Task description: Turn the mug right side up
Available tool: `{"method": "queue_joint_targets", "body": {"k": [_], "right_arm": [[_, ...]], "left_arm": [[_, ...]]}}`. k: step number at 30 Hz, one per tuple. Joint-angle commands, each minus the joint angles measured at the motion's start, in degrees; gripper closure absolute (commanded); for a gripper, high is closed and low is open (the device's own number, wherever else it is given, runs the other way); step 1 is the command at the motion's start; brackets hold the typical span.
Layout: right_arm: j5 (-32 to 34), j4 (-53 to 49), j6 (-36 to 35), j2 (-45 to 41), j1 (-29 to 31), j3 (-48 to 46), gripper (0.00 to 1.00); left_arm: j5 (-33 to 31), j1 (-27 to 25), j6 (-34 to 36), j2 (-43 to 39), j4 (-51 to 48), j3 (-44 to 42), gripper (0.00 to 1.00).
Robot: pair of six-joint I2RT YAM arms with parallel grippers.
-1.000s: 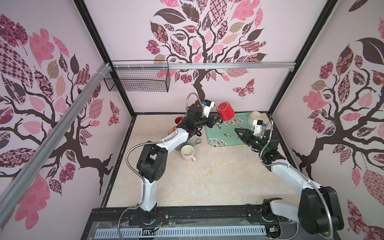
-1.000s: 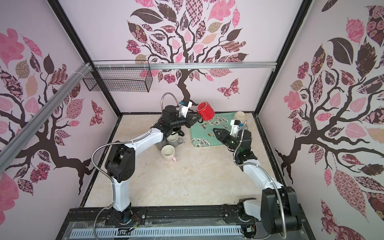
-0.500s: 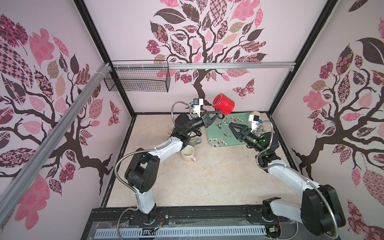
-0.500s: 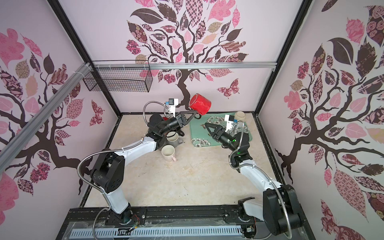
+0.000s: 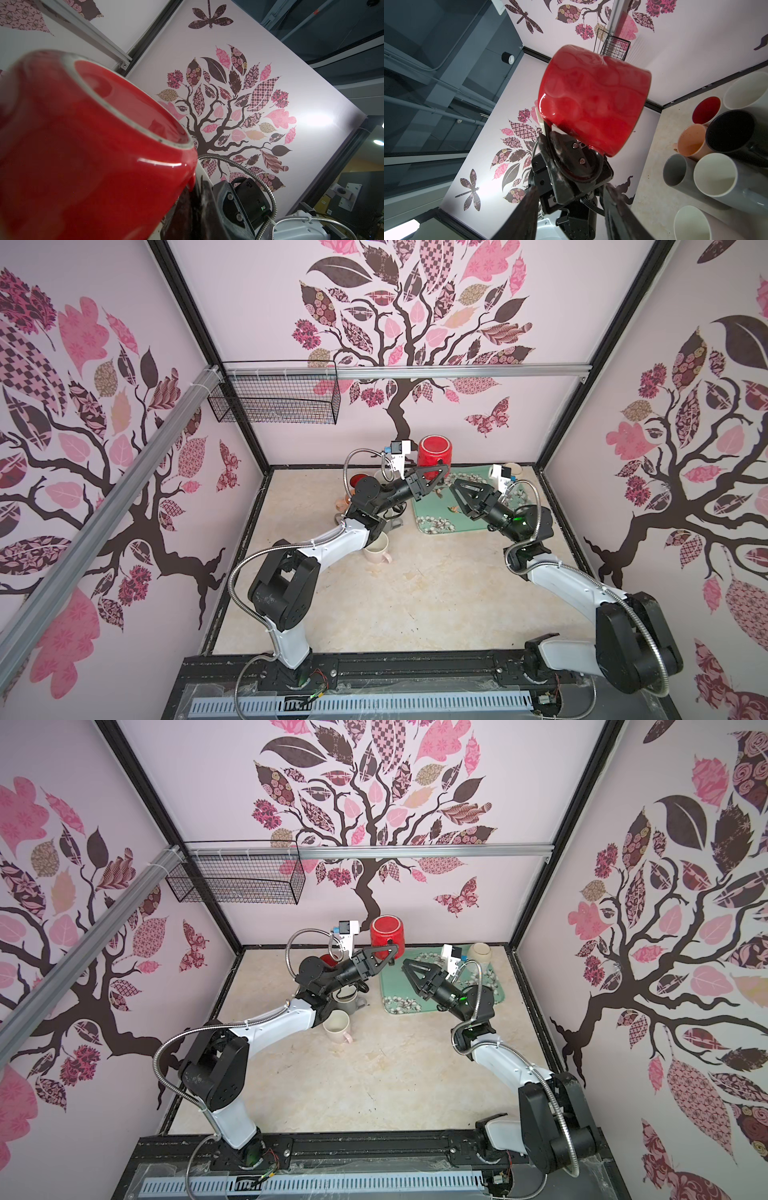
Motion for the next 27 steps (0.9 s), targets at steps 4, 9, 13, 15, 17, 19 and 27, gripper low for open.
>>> {"method": "queue_joint_targets", "body": {"k": [4, 9, 13, 15, 17, 19, 27], "right_arm": [[0.1, -14.6, -14.4, -6.0, 0.6, 2.7, 0.51], [11.6, -40.2, -44.3, -11.7, 6.1, 7.0, 0.54], [15.8, -43.4, -53.8, -11.5, 8.6, 8.9, 0.55], [16.9, -45.5, -57.0, -10.4, 9.4, 10.8, 0.56], [18.5, -47.9, -60.9, -9.7, 10.8, 12.5, 0.56], [20.4, -49.7, -64.4, -9.5, 12.4, 13.6, 0.56], [23.3, -51.1, -70.2, -10.6, 14.1, 12.2, 0.57]], "left_arm": [[0.5, -0.1, 2.8, -4.4, -1.5, -0.1, 1.0], [1.2, -0.2, 3.7, -5.2, -10.1, 2.4, 1.0], [0.9, -0.5, 4.2, -6.3, -14.1, 3.3, 1.0], [0.5, -0.7, 4.7, -7.0, -15.7, 3.7, 1.0], [-0.1, -0.9, 5.1, -7.7, -16.9, 3.9, 1.0], [-0.3, -1.0, 5.3, -8.0, -17.9, 4.2, 1.0], [-2.1, -1.0, 4.2, -9.1, -21.7, 4.7, 1.0]]}}
